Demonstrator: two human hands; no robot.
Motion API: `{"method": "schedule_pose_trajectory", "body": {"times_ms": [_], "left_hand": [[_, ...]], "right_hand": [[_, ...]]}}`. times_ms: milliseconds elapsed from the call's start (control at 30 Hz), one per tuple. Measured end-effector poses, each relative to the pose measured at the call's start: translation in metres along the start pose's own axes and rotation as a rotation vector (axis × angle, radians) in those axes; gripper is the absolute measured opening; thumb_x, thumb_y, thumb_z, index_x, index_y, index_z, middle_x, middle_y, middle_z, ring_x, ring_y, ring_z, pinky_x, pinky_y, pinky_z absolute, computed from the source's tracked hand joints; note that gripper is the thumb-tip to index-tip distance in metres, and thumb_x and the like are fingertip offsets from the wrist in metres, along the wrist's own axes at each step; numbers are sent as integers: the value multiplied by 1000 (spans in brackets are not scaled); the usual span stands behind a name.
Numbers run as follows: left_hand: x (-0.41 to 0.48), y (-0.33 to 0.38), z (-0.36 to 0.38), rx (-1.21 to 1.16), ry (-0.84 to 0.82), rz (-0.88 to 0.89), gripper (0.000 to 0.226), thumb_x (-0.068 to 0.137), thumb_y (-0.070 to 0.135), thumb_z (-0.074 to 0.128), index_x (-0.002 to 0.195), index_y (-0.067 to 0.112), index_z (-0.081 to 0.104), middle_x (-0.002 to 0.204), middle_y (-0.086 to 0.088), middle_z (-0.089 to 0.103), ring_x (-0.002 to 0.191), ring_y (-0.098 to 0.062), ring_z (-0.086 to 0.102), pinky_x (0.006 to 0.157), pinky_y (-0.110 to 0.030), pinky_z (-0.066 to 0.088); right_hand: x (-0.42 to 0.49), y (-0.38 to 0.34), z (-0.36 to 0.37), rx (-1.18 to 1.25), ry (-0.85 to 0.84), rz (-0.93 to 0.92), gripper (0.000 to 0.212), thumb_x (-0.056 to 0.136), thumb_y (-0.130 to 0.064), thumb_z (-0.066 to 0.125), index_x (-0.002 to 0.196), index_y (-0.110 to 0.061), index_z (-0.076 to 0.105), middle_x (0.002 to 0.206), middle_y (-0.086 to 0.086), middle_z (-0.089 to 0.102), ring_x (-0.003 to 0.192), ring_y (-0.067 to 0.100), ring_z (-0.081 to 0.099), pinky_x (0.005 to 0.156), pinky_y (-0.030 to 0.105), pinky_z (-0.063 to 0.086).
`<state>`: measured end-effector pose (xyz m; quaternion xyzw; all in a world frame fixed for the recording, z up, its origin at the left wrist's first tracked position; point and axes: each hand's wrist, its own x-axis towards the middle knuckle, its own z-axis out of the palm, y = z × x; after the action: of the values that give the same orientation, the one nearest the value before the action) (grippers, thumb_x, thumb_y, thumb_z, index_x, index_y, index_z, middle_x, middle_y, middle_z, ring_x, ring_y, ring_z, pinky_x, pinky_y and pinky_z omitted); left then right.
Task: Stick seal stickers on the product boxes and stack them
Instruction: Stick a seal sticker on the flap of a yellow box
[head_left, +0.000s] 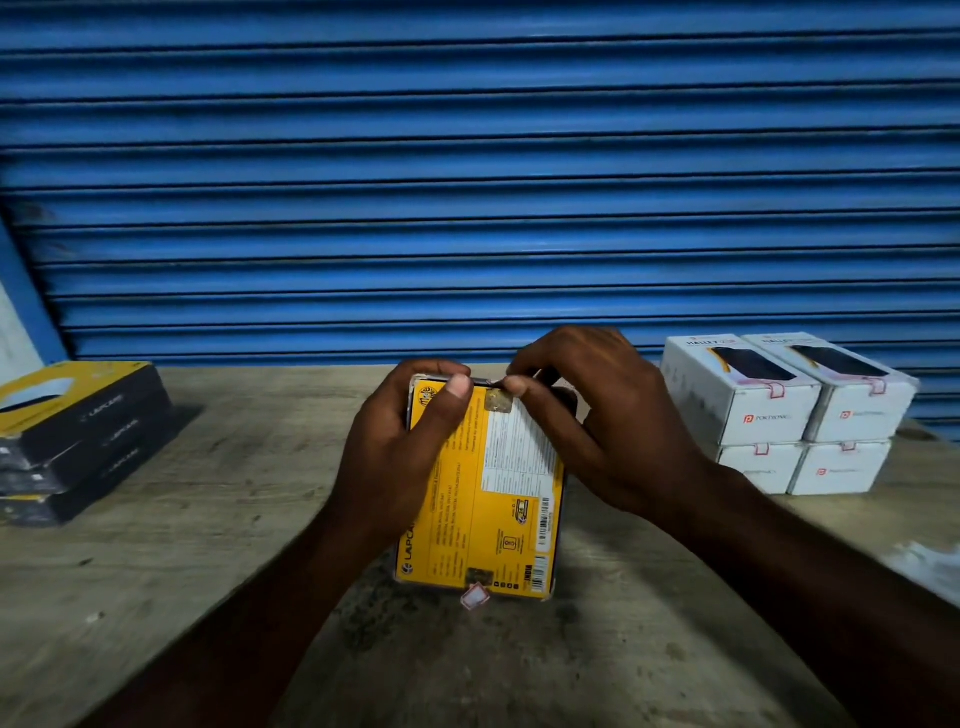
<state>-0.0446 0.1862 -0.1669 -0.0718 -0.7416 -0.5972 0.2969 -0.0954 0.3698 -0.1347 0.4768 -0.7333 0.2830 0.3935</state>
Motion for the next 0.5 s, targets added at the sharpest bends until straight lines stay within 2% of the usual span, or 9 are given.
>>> {"method": "schedule_pose_trajectory", "body": {"times_ms": [200,333,433,500], "left_hand": [[-1,0,1,-24,-2,-1,21,87,44,56,97,27,64,89,-3,70,76,-14,70,67,-27,58],[-1,0,1,-17,13,4,24,87,44,56,100,26,64,91,3,72,79,-12,71,68,-25,58],[-1,-1,1,32,32,48,31,83,54,60,101,29,63,92,8,71,80,-10,70,70,-24,57],[-3,1,2,75,39,85,35,80,60,54,100,32,61,91,13,70,79,-5,69,68,-19,55]], "right_hand": [[2,-5,-2,235,83,145,20,100,-23,49,93,-12,64,87,-5,66,86,11,62,75,39,47],[0,-2,-2,75,-82,43,30,92,-42,61,109,-17,63,101,-7,64,95,7,58,84,35,45],[0,1,1,19,-67,-21,23,92,-33,67,107,-16,67,101,-4,65,95,12,60,81,40,46],[2,2,0,37,-21,-24,13,94,-27,66,100,-16,70,95,-5,67,90,12,61,77,41,46]]}}
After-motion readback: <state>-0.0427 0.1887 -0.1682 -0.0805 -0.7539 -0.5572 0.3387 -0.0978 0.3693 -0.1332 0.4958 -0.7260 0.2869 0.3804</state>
